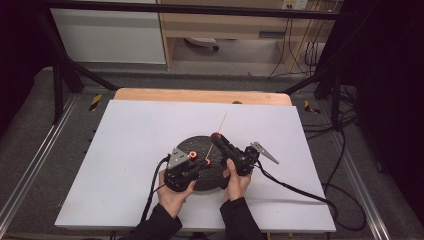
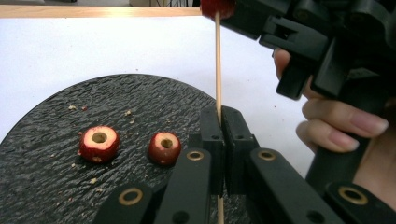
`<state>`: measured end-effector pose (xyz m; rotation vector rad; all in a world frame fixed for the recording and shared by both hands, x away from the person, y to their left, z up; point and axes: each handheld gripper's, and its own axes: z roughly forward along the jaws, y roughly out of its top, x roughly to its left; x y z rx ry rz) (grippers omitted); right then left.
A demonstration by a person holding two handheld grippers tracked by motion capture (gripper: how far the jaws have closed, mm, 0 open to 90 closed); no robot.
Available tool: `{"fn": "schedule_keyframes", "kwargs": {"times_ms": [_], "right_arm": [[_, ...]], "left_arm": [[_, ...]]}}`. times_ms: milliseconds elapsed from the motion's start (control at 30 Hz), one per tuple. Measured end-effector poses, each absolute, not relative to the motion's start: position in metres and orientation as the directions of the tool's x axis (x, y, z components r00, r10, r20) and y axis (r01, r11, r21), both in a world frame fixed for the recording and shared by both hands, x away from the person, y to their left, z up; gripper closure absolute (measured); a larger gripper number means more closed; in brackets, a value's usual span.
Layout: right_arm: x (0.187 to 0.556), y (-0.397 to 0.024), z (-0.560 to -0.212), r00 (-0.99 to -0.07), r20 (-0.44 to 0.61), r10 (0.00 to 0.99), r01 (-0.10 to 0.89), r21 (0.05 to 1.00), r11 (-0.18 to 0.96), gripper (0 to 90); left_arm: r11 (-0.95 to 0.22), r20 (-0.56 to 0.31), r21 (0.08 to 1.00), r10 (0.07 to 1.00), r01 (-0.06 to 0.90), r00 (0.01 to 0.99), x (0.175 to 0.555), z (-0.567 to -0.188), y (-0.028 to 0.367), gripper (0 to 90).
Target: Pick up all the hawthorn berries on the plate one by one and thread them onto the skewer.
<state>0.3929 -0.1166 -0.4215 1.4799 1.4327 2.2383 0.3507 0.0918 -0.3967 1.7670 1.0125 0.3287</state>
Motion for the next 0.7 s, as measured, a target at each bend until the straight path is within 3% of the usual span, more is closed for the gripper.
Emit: {"fn": "schedule_keyframes", "kwargs": {"times_ms": [700], "right_arm": [[0.38,-0.115,-0.429,-0.532,0.66,0.531,0.451,0.751,-0.482,61.9]], "left_arm": [[-0.154,-0.208,0.87,0.746,0.468,0.633,0.36,-0.395,0.09,88.6]]}}
